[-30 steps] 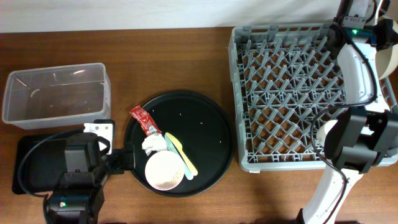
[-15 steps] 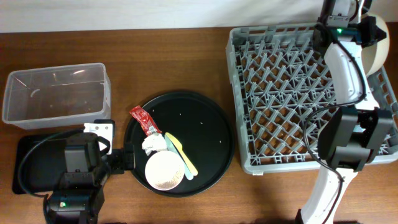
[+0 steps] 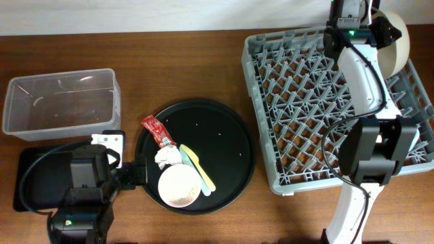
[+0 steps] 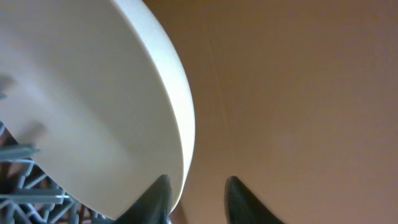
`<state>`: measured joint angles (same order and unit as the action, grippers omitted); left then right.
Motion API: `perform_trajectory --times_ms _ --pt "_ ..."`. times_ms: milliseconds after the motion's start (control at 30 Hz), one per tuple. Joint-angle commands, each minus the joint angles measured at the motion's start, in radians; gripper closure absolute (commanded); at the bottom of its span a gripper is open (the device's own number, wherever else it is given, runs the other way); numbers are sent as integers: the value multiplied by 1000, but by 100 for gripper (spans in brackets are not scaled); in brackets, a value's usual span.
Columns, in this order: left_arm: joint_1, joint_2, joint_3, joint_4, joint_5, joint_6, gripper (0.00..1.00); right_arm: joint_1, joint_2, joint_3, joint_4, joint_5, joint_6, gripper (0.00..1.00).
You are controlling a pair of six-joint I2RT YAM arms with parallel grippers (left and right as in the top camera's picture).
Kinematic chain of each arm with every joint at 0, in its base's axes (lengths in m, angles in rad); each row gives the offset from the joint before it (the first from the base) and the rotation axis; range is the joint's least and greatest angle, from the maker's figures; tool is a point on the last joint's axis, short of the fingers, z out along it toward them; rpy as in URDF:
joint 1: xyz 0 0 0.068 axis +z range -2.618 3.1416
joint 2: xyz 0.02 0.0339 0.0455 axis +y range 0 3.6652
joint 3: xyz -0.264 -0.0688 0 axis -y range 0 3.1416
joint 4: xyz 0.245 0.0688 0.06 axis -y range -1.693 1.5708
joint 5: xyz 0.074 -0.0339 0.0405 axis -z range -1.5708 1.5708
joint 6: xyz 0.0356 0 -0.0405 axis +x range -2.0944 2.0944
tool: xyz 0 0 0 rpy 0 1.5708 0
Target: Sort waste into correct bins and load items into the dishwasher rack
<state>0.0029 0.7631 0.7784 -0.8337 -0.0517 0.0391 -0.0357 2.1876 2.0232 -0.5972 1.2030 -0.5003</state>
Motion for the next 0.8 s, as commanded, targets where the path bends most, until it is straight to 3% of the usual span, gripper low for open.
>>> perform_trajectory --times_ms 0,233,333,500,633,767 --pt "-2 -3 13 2 11 15 1 30 9 -3 4 23 11 53" --pt "-2 -3 13 2 11 15 1 130 5 -3 3 43 11 48" --pt "-2 -3 13 2 11 15 1 170 -11 -3 36 42 24 39" --pt "-2 -3 13 2 11 15 1 201 -69 -1 -96 -21 237 26" --pt "-2 -3 13 2 11 15 1 216 -169 23 -383 -512 546 26" --pt "-2 -3 13 2 11 15 1 204 -280 31 -506 -1045 625 30"
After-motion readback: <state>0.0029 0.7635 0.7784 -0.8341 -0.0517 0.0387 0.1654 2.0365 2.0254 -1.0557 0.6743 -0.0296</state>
